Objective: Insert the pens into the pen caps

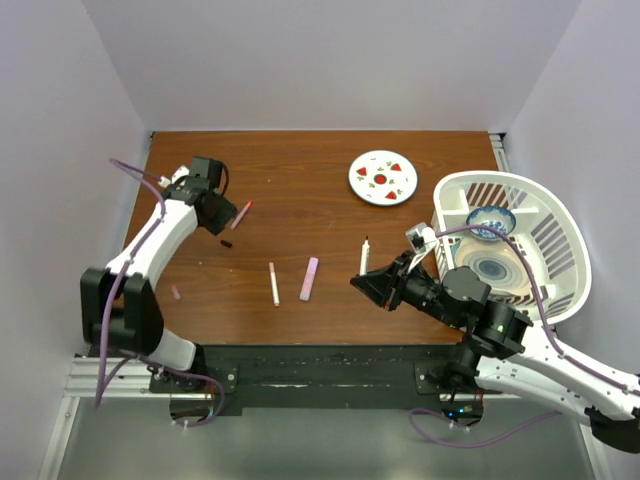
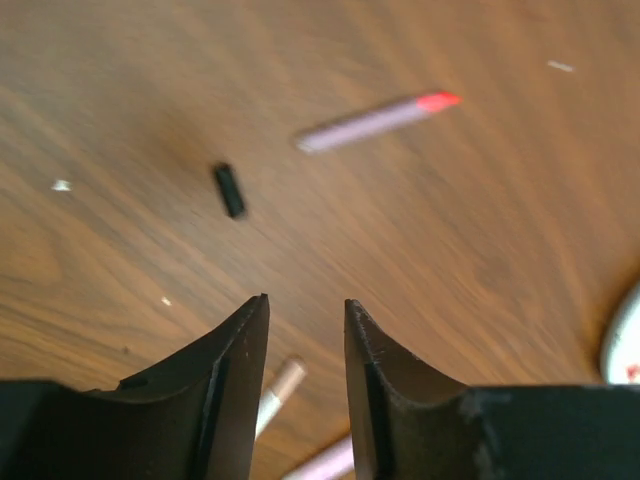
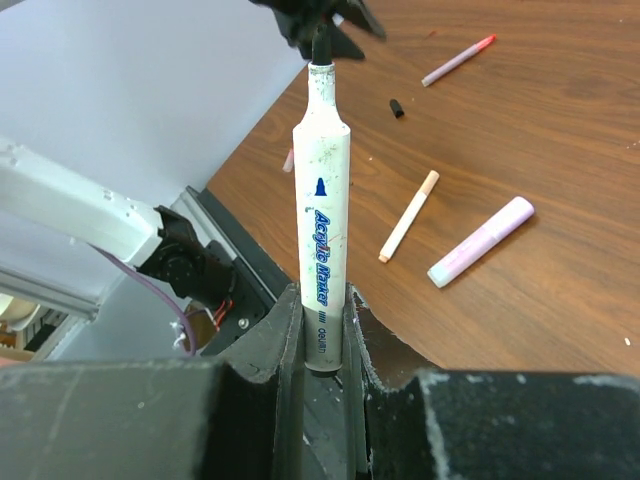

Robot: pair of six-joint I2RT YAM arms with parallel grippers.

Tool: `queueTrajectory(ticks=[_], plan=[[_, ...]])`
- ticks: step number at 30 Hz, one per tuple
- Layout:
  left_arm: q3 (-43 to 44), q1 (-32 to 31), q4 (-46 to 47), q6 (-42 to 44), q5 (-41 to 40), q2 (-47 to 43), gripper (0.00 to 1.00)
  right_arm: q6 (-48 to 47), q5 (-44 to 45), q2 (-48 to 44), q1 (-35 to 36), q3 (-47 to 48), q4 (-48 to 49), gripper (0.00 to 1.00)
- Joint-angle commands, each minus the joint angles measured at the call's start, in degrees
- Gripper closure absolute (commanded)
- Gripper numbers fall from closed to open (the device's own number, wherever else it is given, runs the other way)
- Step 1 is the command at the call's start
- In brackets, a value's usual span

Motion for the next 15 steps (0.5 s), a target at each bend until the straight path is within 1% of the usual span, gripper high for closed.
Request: queueTrajectory(ticks=[1,3,6,15], plan=[[2.13,4.96,-1.89,-3.85,2.81,6.77,0.61,0.1,2.69,-1.68,0.06,-0.85,1.81,1.0],[2.92,5.4,-1.17,-3.76,2.12,9.41,0.62,-0.33,2.87,-1.95,0.06,-0.68,1.81,1.0],[3.8,5.4,-2.14,-4.9,-2.44,12.31,0.63,-0.95,2.96,-1.59,-0.03,-0.32,1.28,1.0],[4.76,6.63,-1.35,-4.29,-4.21,19.7,0.62,-2.18,2.43,-2.3,0.06,0.38,0.23,1.0]])
